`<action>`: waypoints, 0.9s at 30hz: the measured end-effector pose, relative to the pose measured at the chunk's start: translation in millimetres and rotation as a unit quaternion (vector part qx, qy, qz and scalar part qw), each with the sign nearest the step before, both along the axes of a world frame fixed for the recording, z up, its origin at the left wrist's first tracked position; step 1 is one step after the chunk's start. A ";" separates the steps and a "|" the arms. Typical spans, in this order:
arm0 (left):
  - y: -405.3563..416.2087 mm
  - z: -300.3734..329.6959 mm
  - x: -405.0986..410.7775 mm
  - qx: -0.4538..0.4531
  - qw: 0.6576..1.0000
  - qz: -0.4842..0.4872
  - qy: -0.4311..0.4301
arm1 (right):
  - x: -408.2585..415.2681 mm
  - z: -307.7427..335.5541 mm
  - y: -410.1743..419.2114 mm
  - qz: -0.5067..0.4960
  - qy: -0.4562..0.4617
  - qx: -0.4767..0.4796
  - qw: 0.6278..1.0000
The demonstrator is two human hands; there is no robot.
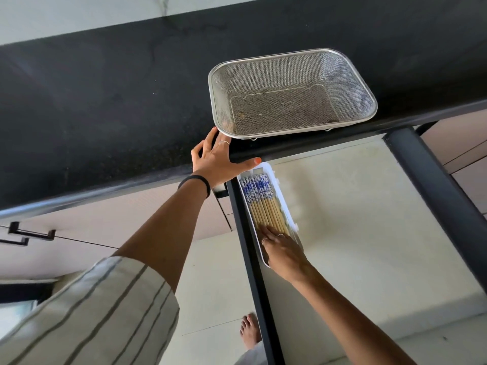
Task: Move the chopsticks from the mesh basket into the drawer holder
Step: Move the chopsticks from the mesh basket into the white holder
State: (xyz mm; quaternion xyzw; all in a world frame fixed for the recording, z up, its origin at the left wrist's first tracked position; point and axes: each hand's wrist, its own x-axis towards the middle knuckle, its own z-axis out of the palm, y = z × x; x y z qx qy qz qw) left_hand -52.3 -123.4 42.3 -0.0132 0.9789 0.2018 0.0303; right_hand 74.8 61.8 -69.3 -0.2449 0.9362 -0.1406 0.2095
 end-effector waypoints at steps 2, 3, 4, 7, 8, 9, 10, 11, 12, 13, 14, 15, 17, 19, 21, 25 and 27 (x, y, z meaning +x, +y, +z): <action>0.1 0.4 -0.3 -0.005 1.000 -0.002 -0.003 | 0.3 0.0 -0.2 -0.003 -0.001 -0.010 1.000; 0.0 0.6 -0.5 -0.007 1.000 -0.003 -0.005 | 0.4 0.1 -0.6 -0.011 0.001 -0.016 1.000; -0.4 0.8 -0.8 -0.008 1.000 -0.003 -0.007 | 0.2 0.1 -1.2 -0.022 0.006 -0.020 1.000; -0.5 0.7 -0.6 -0.007 1.000 -0.003 -0.006 | -0.5 -0.9 -2.2 -0.047 0.028 -0.007 0.999; -0.3 0.2 -0.5 -0.008 1.000 -0.003 -0.005 | -0.2 -1.3 -2.1 -0.052 0.027 -0.001 0.998; -0.2 -0.2 -0.6 -0.008 1.000 -0.002 -0.004 | 0.4 -1.7 -2.2 -0.056 0.024 0.003 0.998; -0.1 -0.5 -0.7 -0.010 1.000 -0.001 -0.003 | 1.6 -1.7 -2.3 -0.058 0.020 0.007 0.998; 0.0 -0.8 -1.0 -0.011 1.000 0.000 -0.003 | 2.2 -1.5 -2.6 -0.060 0.015 0.009 0.998; 0.0 -1.0 -1.3 -0.011 1.000 0.000 -0.003 | 2.9 -1.2 -3.0 -0.062 0.012 0.011 0.998; -0.1 -1.2 -1.4 -0.010 1.000 0.000 -0.004 | 2.8 -0.9 -3.7 -0.065 0.010 0.015 0.998; -0.1 -1.4 -1.4 -0.008 1.000 0.000 -0.004 | 2.6 -0.5 -4.6 -0.067 0.010 0.019 0.998; 0.0 -1.4 -1.3 -0.005 1.000 0.000 -0.004 | 2.4 0.1 -5.1 -0.068 0.010 0.023 0.997; -0.4 -1.1 -1.4 -0.001 1.000 -0.001 -0.004 | 2.7 1.6 -5.8 -0.069 0.014 0.023 0.997; -0.5 -1.0 -1.2 0.002 1.000 -0.003 -0.005 | 4.9 2.6 -5.3 -0.070 0.026 0.014 0.997; -0.2 -0.7 -0.5 0.000 1.000 -0.003 -0.005 | 7.4 3.2 -4.2 -0.073 0.032 0.005 0.997; -0.3 -0.4 0.6 0.001 1.000 -0.005 -0.002 | 6.1 3.2 -4.0 -0.077 0.030 0.001 0.997; -0.7 -0.4 0.1 0.005 1.000 -0.005 0.001 | 3.8 4.7 -5.9 -0.080 0.029 -0.003 0.996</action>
